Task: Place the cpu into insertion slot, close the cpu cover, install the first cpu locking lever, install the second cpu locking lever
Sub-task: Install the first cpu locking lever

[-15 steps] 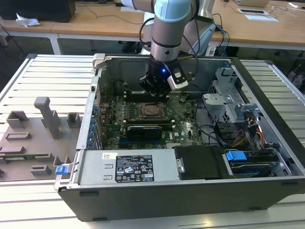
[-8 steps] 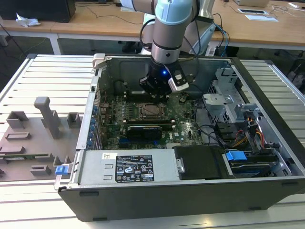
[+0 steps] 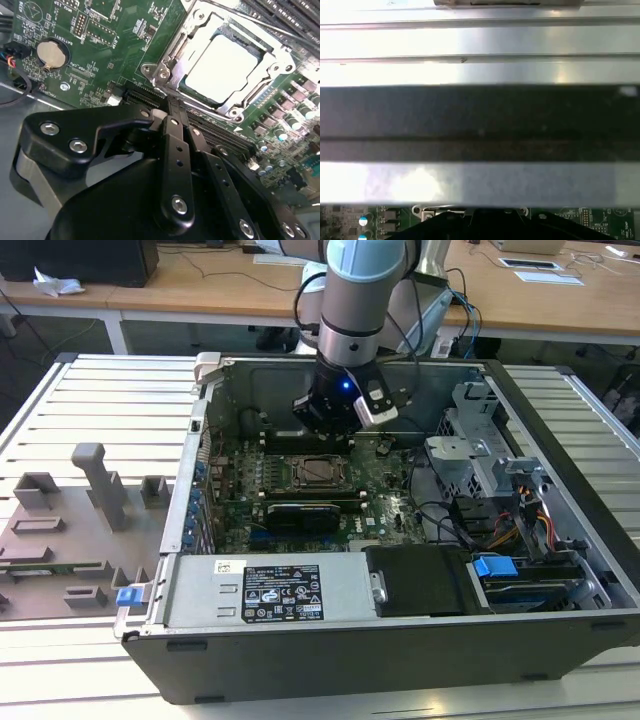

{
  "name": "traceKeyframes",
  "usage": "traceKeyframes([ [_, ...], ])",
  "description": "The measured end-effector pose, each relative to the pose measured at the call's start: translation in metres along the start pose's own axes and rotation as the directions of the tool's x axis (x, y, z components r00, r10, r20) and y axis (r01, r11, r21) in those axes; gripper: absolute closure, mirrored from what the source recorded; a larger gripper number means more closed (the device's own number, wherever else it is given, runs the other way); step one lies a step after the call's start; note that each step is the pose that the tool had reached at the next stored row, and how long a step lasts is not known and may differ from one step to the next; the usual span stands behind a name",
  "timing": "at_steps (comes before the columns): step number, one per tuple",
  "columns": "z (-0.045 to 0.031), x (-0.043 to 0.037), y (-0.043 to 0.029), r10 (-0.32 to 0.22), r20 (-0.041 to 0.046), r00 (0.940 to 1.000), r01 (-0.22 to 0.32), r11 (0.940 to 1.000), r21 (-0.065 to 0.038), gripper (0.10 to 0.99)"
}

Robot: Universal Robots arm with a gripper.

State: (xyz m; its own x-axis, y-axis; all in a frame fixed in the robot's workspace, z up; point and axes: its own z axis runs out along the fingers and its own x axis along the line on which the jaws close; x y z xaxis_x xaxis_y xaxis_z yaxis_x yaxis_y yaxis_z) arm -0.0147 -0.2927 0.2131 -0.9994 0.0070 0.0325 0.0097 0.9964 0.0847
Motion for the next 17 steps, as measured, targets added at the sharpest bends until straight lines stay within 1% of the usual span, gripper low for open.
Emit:
traceKeyframes([
  [3,-0.0006,0.0002,-0.0069,0.0,0.0001,1.0,0.0,1.0,0.002,0.98],
  [10,-0.0028,0.0,-0.0327,0.0,0.0001,1.0,0.0,1.0,0.003,0.98],
  [11,-0.003,0.0,-0.0352,0.0,0.0001,1.0,0.0,1.0,0.003,0.98],
  [12,-0.0035,-0.0001,-0.0403,0.0,0.0001,1.0,0.0,1.0,0.003,0.98],
  [13,-0.0036,-0.0001,-0.0418,0.0,0.0001,1.0,0.0,1.0,0.003,0.98],
  [15,-0.0044,0.0,-0.0423,0.0,0.0,1.0,0.0,1.0,0.003,0.98],
  [17,-0.0076,0.0001,-0.0421,0.0,0.0001,1.0,0.0,1.0,0.003,0.98],
])
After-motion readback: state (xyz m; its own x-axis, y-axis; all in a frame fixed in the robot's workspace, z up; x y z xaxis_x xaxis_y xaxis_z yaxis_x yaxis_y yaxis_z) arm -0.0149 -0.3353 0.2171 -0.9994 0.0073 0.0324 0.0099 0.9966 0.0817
